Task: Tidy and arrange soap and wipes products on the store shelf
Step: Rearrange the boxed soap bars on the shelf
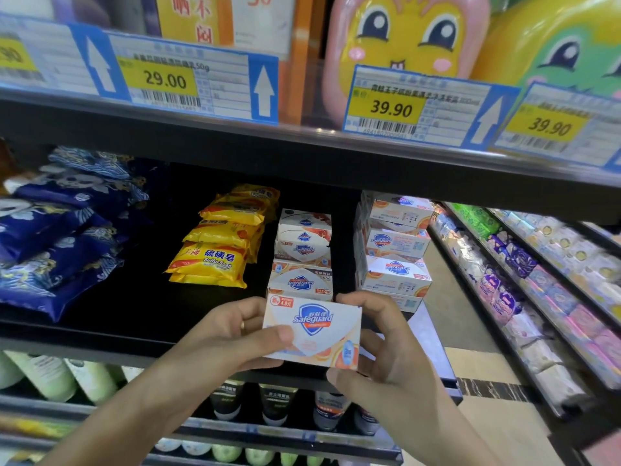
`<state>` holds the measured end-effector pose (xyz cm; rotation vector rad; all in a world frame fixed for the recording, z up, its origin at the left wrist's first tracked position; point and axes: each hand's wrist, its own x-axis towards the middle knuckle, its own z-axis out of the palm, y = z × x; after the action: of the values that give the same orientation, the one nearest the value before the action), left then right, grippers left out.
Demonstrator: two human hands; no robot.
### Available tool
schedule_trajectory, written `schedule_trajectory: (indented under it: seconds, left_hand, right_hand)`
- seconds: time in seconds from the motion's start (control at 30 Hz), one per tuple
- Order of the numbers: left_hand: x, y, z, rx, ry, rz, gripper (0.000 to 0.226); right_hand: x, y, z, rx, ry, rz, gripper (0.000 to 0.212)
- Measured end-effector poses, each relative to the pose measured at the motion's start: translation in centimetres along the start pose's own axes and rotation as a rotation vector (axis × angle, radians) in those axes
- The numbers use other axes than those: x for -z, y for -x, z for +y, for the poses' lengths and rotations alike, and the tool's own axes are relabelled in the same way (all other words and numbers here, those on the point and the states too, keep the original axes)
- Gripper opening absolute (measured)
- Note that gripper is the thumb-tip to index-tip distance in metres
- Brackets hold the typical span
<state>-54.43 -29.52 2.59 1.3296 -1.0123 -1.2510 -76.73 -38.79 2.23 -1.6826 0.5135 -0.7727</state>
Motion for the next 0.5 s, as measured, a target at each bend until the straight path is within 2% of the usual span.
schedule_trajectory:
  seconds: [0.1,0.3,0.5]
  left_hand:
    - [0.0,0.0,0.0,-0.047,-0.019,0.037,0.049]
    - [-0.3,-0.2,-0.2,-0.077,-0.038,0.127,0.057]
    - [-0.1,-1.4,1.2,-0.081,-0.034,0.250,0.048]
  right_hand:
    - [0.2,-0.1,0.0,-0.004,0.026,-0.005,0.075]
    - [0.1,-0.1,0.5,-0.028,0.075,0.017,0.076]
    - [0.9,-0.1,2.1,-0.008,0.348,0.151,0.084]
